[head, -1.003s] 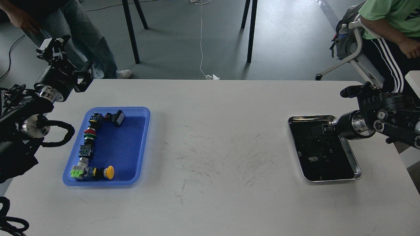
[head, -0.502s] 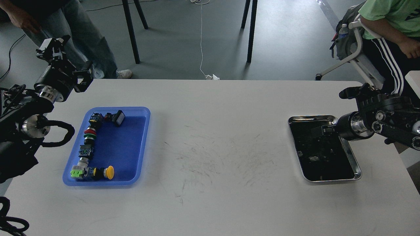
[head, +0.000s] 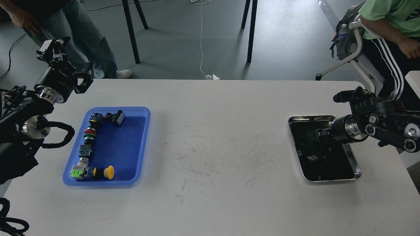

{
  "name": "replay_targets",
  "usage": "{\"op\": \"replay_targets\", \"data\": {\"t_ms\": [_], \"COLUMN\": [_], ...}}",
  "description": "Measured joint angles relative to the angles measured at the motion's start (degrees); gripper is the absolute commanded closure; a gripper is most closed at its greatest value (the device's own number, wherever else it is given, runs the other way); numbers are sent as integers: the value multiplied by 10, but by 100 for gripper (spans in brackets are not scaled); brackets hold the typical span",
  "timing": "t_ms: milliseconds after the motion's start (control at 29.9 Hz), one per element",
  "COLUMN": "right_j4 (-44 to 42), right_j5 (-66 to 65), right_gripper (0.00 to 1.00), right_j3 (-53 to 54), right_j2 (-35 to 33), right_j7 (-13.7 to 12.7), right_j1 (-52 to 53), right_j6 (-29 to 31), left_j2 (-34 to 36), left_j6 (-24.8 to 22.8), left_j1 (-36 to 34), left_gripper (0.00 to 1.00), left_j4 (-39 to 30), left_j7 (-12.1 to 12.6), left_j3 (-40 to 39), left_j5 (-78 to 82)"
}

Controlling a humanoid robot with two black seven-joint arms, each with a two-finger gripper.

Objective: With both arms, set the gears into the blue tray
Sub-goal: 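Grasp the small black part in the metal tray with the right gripper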

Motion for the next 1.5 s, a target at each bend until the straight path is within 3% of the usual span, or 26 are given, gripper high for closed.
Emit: {"op": "replay_targets", "data": {"t_ms": [268,368,903,1505], "right_j4": [0,0,-16,-18], "right_j5": [1,1,0,-3], "right_gripper": [26,34,41,57], "right_j3": [0,0,-17,-24], "right_j2": [5,8,14,30], "right_j7": [0,-1,-1,-1], "right_j1": [-2,-2,1,4], "right_j6": [0,0,0,0], "left_j2": [1,1,0,0], "left_j6": [0,0,0,0], "left_j1": [1,4,5,9], "left_gripper": [2,2,2,2], "left_j4": [0,0,0,0], "left_j7": [0,0,0,0], "left_j3": [0,0,0,-1], "left_j5": [0,0,0,0]}}
